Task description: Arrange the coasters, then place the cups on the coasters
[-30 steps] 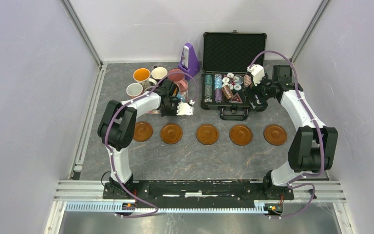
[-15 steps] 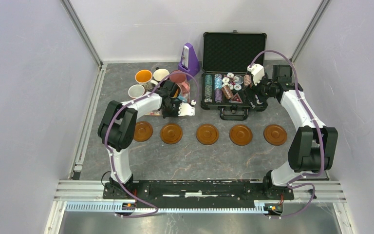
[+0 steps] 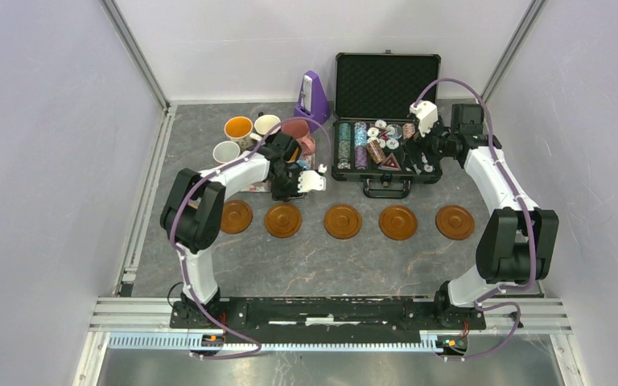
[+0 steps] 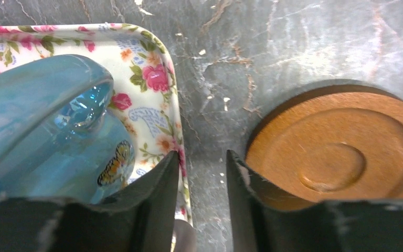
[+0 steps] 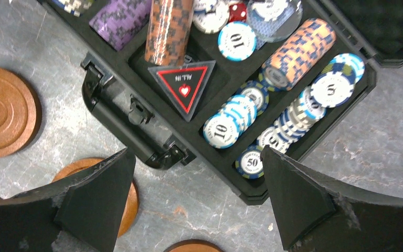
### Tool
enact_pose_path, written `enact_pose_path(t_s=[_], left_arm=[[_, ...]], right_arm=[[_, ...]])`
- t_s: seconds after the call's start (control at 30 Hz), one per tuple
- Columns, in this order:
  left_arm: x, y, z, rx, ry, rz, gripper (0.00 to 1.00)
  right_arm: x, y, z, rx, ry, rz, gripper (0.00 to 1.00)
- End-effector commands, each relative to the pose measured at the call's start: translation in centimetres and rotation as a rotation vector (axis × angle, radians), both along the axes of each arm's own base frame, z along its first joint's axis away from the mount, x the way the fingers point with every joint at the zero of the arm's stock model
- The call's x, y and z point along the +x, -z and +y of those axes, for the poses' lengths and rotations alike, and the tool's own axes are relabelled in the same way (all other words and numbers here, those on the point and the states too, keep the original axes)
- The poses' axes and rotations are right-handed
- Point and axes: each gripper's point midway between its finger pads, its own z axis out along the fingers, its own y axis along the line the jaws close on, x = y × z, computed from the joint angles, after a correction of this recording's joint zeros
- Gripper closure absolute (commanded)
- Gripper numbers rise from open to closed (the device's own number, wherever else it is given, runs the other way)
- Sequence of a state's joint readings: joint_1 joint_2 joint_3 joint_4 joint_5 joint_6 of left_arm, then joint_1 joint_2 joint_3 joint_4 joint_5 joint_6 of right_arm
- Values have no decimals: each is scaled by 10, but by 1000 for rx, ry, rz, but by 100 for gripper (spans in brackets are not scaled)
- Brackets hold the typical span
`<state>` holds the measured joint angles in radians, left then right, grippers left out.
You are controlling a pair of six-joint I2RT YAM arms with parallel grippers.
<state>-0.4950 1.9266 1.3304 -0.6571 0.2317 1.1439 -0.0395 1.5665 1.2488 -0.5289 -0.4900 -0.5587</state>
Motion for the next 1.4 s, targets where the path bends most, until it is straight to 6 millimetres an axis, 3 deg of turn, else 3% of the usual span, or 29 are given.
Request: enact_pose_path(t_s=[0.0, 0.17, 0.27, 0.43, 0.6, 0.8, 0.97, 1.37], left_arm=[[-19, -45, -6, -93, -67, 26, 48], [-13, -85, 6, -130, -154, -38, 40], [-16, -113, 11, -187, -204, -70, 30], [-7, -164, 31, -347, -423, -107, 3], [4, -198, 60, -505, -680, -72, 0], [8, -200, 99, -569, -887, -28, 0], [6, -190, 118, -558, -952, -38, 0], [5, -178, 133, -549, -1012, -41, 0]], right_arm=[[27, -37, 8, 44, 3, -115, 2], [46, -49, 19, 71, 13, -144, 2], [58, -59, 48, 87, -16, -170, 2], [86, -70, 99, 69, -58, -211, 2], [102, -62, 158, -8, -122, -239, 2], [117, -43, 221, -30, -190, -223, 2], [110, -28, 260, -10, -246, -213, 2], [108, 6, 288, 4, -276, -165, 2]])
